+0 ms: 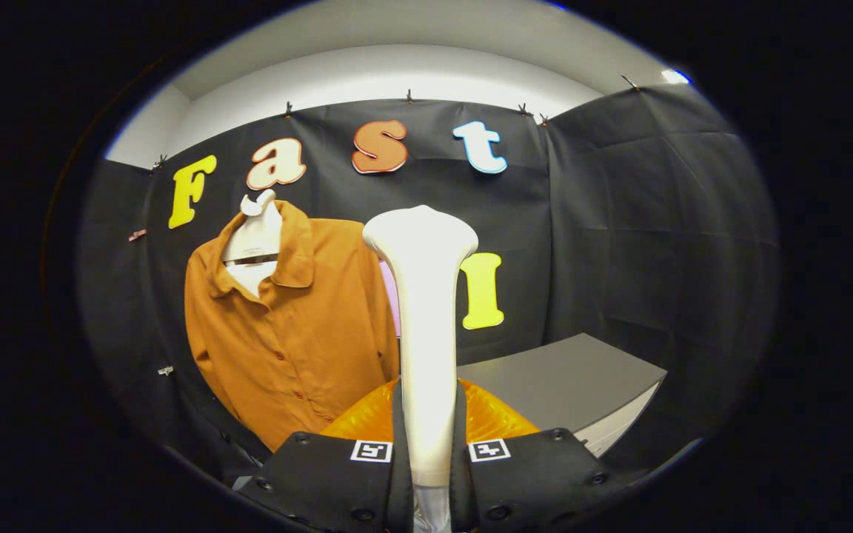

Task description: Iron the clothes twice with a garment steamer, once on the left side and once on the right side.

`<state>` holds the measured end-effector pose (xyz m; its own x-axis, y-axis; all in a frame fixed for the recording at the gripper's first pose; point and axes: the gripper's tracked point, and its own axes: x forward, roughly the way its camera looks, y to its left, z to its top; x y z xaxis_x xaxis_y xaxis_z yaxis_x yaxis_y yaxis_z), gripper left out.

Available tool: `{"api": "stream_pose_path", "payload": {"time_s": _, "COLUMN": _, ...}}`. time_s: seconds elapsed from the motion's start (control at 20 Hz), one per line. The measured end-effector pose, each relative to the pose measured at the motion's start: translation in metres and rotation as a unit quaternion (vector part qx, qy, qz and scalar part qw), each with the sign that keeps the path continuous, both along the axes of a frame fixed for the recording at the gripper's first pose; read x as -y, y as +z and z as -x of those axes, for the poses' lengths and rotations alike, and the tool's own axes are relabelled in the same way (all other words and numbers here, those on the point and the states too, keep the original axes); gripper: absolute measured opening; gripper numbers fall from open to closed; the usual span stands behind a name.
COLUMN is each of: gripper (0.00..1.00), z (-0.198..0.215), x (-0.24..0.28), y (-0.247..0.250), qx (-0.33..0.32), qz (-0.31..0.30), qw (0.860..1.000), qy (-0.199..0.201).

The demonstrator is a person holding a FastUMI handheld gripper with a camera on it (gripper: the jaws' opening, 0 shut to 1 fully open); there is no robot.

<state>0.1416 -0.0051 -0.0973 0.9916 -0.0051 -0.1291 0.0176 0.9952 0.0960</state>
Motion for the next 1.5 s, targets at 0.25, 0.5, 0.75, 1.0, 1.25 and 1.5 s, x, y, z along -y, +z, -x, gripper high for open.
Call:
{"api": "stream_pose_path", "payload": {"time_s": 0.25, "gripper": 0.23, "z": -0.021, "x": -0.066, "y": 0.0, "qx": 0.02, "qz": 0.01, "qw": 0.999, "qy": 0.027}}
{"api": "stream_pose_path", "payload": {"time_s": 0.5, "gripper": 0.23, "z": -0.05, "x": -0.102, "y": -0.013, "qx": 0.023, "qz": 0.017, "qw": 0.999, "qy": 0.036}}
{"api": "stream_pose_path", "payload": {"time_s": 0.75, "gripper": 0.23, "z": -0.077, "x": -0.118, "y": -0.033, "qx": 0.018, "qz": 0.029, "qw": 0.998, "qy": 0.043}}
{"api": "stream_pose_path", "payload": {"time_s": 1.0, "gripper": 0.23, "z": -0.096, "x": -0.127, "y": -0.057, "qx": 0.004, "qz": 0.039, "qw": 0.998, "qy": 0.049}}
{"api": "stream_pose_path", "payload": {"time_s": 1.25, "gripper": 0.23, "z": -0.101, "x": -0.129, "y": -0.079, "qx": -0.009, "qz": 0.043, "qw": 0.998, "qy": 0.047}}
{"api": "stream_pose_path", "payload": {"time_s": 1.5, "gripper": 0.23, "z": -0.099, "x": -0.13, "y": -0.111, "qx": -0.035, "qz": 0.049, "qw": 0.997, "qy": 0.046}}
